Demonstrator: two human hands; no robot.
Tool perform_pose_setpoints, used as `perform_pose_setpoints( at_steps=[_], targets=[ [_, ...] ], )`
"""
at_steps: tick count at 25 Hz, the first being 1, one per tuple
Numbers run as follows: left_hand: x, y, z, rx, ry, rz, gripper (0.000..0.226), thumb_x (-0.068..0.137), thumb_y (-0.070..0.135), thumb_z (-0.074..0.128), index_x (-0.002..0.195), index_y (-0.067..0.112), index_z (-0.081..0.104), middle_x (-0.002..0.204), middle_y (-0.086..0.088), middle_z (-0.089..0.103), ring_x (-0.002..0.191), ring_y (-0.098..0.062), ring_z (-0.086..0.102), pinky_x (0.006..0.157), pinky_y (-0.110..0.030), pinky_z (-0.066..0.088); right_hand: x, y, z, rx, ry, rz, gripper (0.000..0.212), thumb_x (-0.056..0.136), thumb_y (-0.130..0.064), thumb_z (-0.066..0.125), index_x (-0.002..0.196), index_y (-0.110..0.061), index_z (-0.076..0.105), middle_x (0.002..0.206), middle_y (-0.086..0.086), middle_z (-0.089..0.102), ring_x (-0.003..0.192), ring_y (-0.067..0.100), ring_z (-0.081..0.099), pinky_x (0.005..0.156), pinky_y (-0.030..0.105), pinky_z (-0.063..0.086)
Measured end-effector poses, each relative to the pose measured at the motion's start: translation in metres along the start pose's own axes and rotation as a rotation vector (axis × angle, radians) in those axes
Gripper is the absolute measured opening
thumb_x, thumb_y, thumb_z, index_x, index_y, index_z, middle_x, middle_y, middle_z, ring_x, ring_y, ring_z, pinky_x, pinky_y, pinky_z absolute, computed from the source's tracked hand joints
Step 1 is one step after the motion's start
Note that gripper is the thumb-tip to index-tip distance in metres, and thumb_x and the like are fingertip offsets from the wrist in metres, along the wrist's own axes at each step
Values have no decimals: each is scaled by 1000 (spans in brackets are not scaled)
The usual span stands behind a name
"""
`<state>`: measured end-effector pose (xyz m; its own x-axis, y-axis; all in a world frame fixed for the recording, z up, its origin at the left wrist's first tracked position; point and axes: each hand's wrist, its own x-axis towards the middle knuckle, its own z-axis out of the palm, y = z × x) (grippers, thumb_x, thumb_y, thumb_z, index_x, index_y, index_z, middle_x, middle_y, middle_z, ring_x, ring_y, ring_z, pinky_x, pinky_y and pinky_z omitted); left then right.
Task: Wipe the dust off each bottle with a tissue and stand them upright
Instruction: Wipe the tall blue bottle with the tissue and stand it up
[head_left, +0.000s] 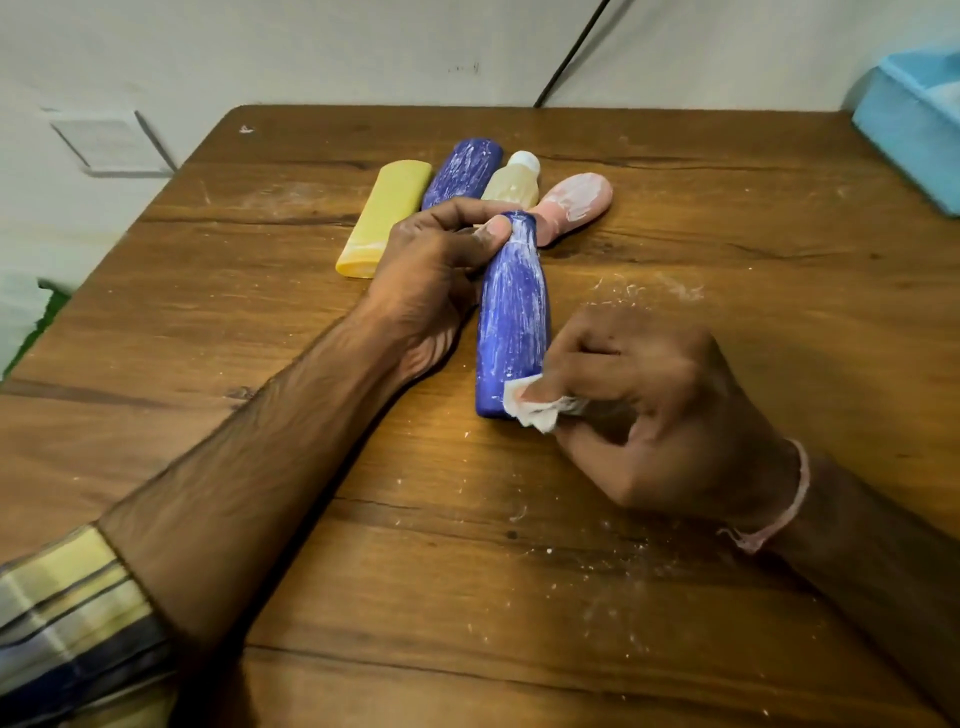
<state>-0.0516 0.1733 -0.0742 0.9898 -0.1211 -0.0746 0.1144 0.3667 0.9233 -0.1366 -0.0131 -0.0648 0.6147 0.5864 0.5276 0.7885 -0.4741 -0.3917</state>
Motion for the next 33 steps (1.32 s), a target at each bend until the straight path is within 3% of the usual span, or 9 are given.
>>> perform_pose_setpoints(
  at_steps=[4,7,10,14,18,20,26,31,33],
  targets=[
    [-4,4,5,8,46,8,16,96,-7,55,97,3,67,82,-12,65,55,-9,56,46,-17,45,4,12,-10,-8,34,45,23,76,4,71,94,-8,78,88,4,68,76,15,64,66,29,52],
    [-7,4,8,-28,54,16,17,96,-8,54,94,2,67,85,-16,65,59,-13,57,44,-17,46,0,1,3,-57,-14,-45,31,76,6,62,97,-10,79,92,6,67,81,19,63,73,30,50],
    [-7,3,9,-47,64,21,15,95,-9,54,95,0,66,78,-13,64,51,-7,56,42,-14,44,1,6,0,-49,49,27,37,75,11,60,100,-10,78,94,6,66,86,21,63,74,36,50],
    [-9,5,11,-54,72,17,16,96,-11,54,93,0,66,75,-11,66,50,-6,59,44,-14,45,1,1,5,-108,-8,-51,34,79,7,60,100,-12,78,98,6,67,88,26,61,76,40,48],
    [-11,7,12,-62,71,3,17,96,-12,51,95,-1,64,80,-13,63,45,-2,58,41,-12,44,4,10,-3,-65,55,49,38,76,11,59,100,-11,78,96,7,66,90,24,62,76,40,49],
    [-12,7,13,-56,76,12,17,97,-12,50,96,-2,63,77,-12,61,41,-1,54,40,-12,43,2,6,-1,-59,-24,-32,36,77,6,56,98,-12,78,96,6,65,88,24,61,77,37,48],
    [-12,9,13,-28,83,-3,19,98,-12,47,99,-2,63,82,-13,60,41,-1,54,38,-11,41,4,12,-11,6,-7,-4,39,70,11,62,98,-11,78,92,7,68,82,17,64,71,30,51],
    [-11,8,10,-31,24,-26,22,98,-12,46,98,0,65,93,-21,63,70,-18,63,43,-14,47,4,13,-10,2,28,19,35,72,11,68,99,-10,78,91,5,68,80,14,64,72,22,49],
    [-10,6,9,-21,-1,-19,21,98,-11,47,99,-1,65,92,-22,64,72,-20,65,48,-17,52,3,14,-14,35,-22,-9,33,71,9,71,96,-11,79,89,4,68,78,13,65,70,21,48]
  ],
)
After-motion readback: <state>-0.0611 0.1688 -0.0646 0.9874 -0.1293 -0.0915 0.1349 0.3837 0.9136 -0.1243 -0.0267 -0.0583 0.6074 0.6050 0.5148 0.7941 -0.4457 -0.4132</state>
